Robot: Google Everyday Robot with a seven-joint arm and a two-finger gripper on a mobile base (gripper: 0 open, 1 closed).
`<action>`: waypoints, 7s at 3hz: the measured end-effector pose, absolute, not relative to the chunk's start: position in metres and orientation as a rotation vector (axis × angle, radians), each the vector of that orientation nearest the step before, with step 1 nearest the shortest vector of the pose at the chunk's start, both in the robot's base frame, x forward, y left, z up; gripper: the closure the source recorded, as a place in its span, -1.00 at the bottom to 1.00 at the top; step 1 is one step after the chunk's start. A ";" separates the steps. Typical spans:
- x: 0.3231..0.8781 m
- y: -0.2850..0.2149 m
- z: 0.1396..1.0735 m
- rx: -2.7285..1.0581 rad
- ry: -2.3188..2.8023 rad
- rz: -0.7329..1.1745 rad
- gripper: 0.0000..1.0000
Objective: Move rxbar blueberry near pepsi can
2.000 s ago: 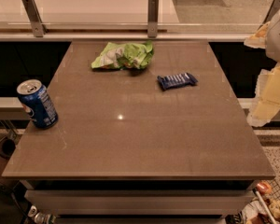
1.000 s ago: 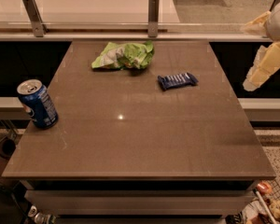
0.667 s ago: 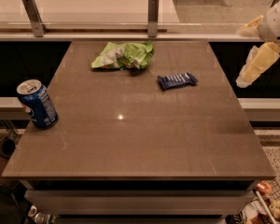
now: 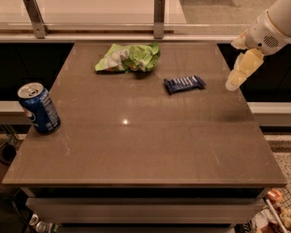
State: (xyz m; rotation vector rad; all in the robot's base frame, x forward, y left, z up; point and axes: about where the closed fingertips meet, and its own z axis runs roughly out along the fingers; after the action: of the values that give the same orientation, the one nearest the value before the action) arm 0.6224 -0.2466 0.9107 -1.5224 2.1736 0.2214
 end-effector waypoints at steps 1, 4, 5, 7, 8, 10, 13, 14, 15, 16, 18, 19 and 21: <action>0.636 -0.240 0.894 -1.508 2.151 0.282 -1.00; 0.670 -0.228 0.867 -1.513 2.027 0.407 -1.00; 0.686 -0.217 0.851 -1.519 1.943 0.473 -1.00; 0.687 -0.197 0.835 -1.516 1.887 0.510 -1.00; 0.690 -0.187 0.821 -1.525 1.864 0.561 -1.00; 0.701 -0.171 0.808 -1.544 1.783 0.652 -1.00; 0.693 -0.158 0.830 -1.590 1.723 0.603 -1.00; 0.688 -0.154 0.831 -1.600 1.717 0.599 -1.00; 0.685 -0.149 0.826 -1.620 1.714 0.620 -1.00; 0.684 -0.145 0.824 -1.653 1.724 0.628 -1.00; 0.687 -0.140 0.817 -1.698 1.750 0.645 -0.56; 0.689 -0.137 0.815 -1.697 1.748 0.646 -0.07; 0.689 -0.136 0.819 -1.697 1.747 0.647 0.86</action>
Offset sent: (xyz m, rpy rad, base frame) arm 0.0111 0.0050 -0.0130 0.0397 0.0047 0.0076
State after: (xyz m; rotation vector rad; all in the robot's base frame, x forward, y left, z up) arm 0.6894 -0.1362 0.8194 -1.6970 1.7472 0.6471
